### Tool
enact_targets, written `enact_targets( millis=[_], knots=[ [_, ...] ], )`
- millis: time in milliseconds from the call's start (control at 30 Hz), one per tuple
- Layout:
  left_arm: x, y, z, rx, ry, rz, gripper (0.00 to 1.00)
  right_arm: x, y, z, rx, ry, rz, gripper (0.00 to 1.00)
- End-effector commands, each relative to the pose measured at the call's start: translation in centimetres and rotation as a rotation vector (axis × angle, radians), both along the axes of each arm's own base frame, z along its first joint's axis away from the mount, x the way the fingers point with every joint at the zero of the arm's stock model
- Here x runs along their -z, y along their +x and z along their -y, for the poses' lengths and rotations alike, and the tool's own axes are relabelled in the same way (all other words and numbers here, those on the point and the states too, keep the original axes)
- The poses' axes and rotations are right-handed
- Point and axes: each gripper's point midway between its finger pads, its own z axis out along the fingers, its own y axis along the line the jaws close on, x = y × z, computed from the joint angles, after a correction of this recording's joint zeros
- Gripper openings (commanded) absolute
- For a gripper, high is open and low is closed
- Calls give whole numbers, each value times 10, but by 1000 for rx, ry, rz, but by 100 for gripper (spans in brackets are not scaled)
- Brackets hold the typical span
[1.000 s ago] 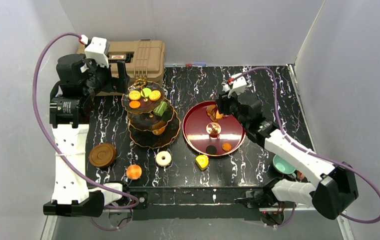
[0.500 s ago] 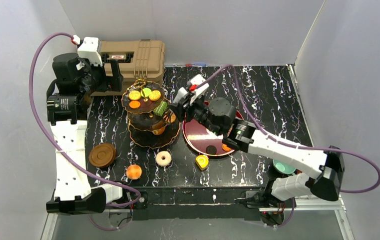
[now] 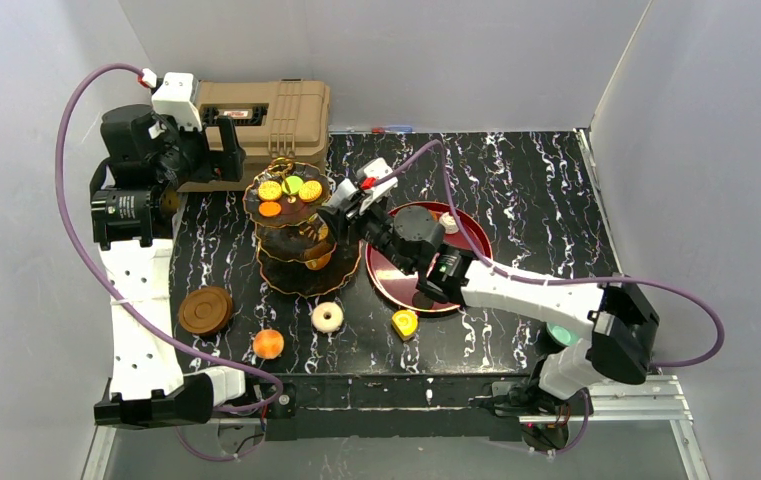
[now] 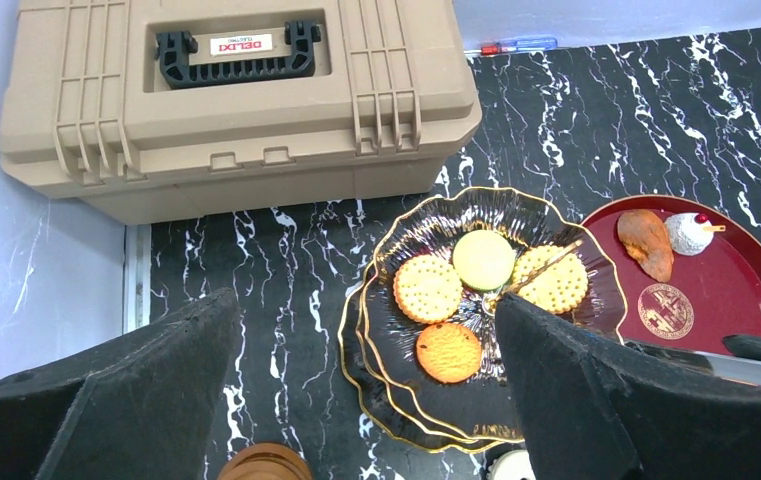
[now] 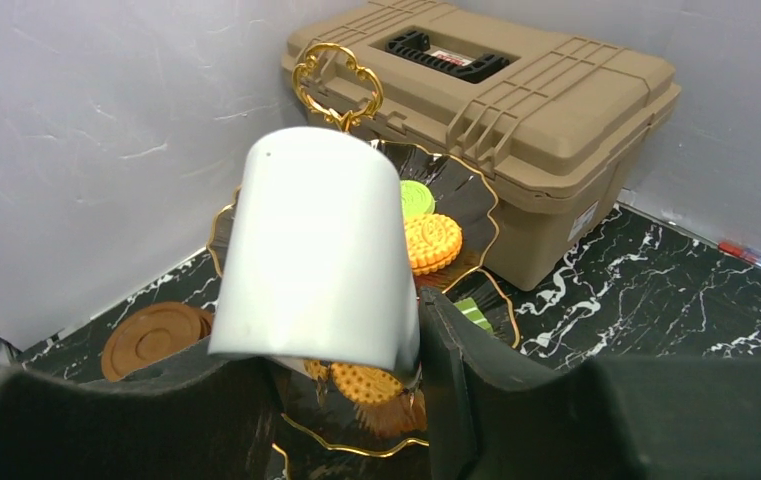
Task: Serve the afternoon tea
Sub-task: Place the desert on the desert table.
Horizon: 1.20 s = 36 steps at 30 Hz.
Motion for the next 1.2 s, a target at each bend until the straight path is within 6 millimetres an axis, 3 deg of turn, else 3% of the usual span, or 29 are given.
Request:
enact_targets(
  millis=[0, 400, 800, 1033, 1167],
  knots=[
    [-15, -5, 2, 17, -4, 33, 98, -31, 2, -6, 6, 148, 33, 27],
    [-21, -6, 3, 17, -11, 49, 98, -18, 3, -11, -3, 125, 7, 44],
    [-25, -7, 3, 19, -7, 65, 98, -23, 1, -9, -7, 124, 12, 56],
    [-28, -7, 3, 21, -4, 74, 98, -22, 1, -11, -8, 124, 8, 58],
    [-30, -7, 3, 21, -4, 79, 98, -27, 1, -8, -4, 134, 14, 52]
  ],
)
